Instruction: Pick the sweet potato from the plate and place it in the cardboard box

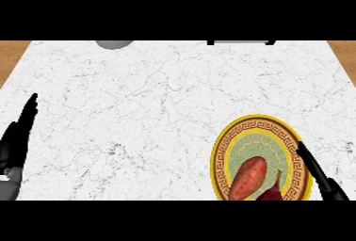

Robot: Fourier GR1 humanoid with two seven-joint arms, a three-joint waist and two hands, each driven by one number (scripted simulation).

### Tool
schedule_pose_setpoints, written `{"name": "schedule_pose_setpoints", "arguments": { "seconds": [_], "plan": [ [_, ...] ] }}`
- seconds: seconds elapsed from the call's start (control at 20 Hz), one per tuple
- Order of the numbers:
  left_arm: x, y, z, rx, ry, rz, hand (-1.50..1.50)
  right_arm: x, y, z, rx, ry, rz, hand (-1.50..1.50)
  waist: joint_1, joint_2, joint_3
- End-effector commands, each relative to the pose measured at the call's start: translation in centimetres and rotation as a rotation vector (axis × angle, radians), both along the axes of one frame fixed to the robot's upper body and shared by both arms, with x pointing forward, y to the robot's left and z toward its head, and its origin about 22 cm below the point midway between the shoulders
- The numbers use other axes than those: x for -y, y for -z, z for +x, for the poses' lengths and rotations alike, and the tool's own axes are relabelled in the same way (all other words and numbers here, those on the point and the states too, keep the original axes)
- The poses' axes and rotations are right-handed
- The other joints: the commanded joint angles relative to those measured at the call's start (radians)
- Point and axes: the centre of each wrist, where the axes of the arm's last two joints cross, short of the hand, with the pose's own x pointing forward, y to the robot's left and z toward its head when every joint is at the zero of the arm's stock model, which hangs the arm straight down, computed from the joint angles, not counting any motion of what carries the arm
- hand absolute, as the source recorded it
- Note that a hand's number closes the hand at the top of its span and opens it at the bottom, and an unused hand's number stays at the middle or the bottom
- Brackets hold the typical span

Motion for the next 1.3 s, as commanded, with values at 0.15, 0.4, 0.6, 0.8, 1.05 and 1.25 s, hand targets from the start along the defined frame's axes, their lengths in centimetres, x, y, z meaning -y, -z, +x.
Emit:
{"name": "schedule_pose_setpoints", "arguments": {
  "seconds": [0.15, 0.4, 0.6, 0.8, 1.05, 1.25],
  "plan": [
    [-0.7, 0.9, 0.3, -0.006, 0.001, 0.008, 0.00, 1.3, -5.2, 1.9, -0.156, -0.120, -0.343, -1.50, 0.008, 0.004, -0.001],
    [-0.7, 0.2, -0.3, -0.010, 0.009, 0.004, 0.00, 0.9, -8.1, 3.6, -0.309, -0.192, -0.500, -1.50, 0.020, 0.002, 0.000],
    [-0.5, 0.0, 1.0, 0.014, 0.017, 0.008, 0.00, -2.2, -9.1, 6.2, -0.387, -0.245, -0.555, -1.50, 0.022, 0.004, 0.001],
    [-0.5, -0.2, 0.3, -0.002, 0.030, 0.000, 0.00, -7.0, -7.6, 6.3, -0.453, -0.269, -0.558, -1.50, 0.019, 0.002, 0.002],
    [-0.1, 1.7, 0.1, -0.022, 0.017, -0.019, 0.00, -7.6, -5.8, 8.5, -0.470, -0.274, -0.614, -1.50, 0.015, 0.002, 0.002],
    [-0.5, -0.7, -0.1, -0.007, 0.014, 0.011, 0.00, -5.0, -6.0, 8.6, -0.474, -0.262, -0.598, -1.50, 0.011, 0.001, 0.003]
  ]
}}
